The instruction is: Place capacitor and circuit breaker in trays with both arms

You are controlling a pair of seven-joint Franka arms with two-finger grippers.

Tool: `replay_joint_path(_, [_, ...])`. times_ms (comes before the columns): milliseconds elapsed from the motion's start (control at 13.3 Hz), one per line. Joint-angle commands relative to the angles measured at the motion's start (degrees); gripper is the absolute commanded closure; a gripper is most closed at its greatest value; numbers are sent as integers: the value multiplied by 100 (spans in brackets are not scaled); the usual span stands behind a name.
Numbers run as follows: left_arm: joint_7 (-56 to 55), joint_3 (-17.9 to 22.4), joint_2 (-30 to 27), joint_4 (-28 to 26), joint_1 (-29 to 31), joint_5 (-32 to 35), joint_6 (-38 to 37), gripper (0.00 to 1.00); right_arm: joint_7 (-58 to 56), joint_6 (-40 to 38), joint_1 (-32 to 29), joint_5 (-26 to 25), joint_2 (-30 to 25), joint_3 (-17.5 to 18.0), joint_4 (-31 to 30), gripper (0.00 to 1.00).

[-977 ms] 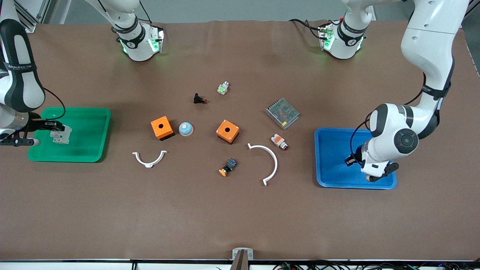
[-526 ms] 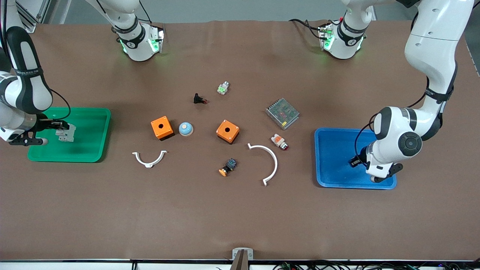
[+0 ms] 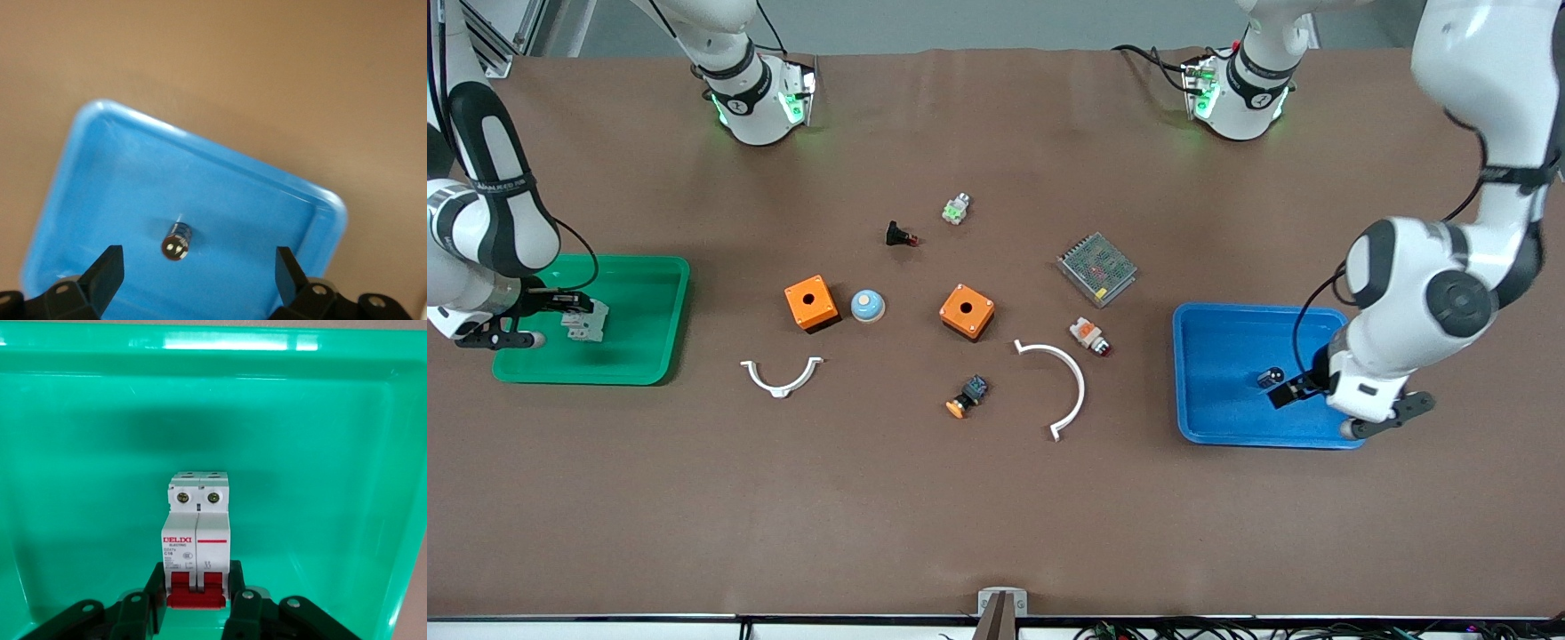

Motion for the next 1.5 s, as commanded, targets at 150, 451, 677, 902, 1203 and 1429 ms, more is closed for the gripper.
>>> replay_joint_path(150, [786,-34,-583,1268,11,5,-1843,0,50,-95,-160,-134,-141,143,12,0])
replay_joint_path(451, [1375,-34,-1374,1340,20,-152,-2696,0,67,-1410,242,-143,-483,178,669,1])
replay_joint_path(677, [1421,-95,-1840,1340,3,-205,-3120,0,1074,-3017,822,-82,-633,187,1739,2])
replay_joint_path(902, [1456,-113,-2165,1200,-6,-354,-3419,0,1717,-3822,1411,339,-878,196,2385,2])
replay_joint_path(1203, [1456,712,-2553,602,-814,-443,-3402,0,2773,-3946,2176,420,-1248,204,2385,1])
replay_joint_path(1429, [1517,757,-2589,513,-806,-469,-3402,0,2845,-3894,2292,840,-1468,196,2411,0])
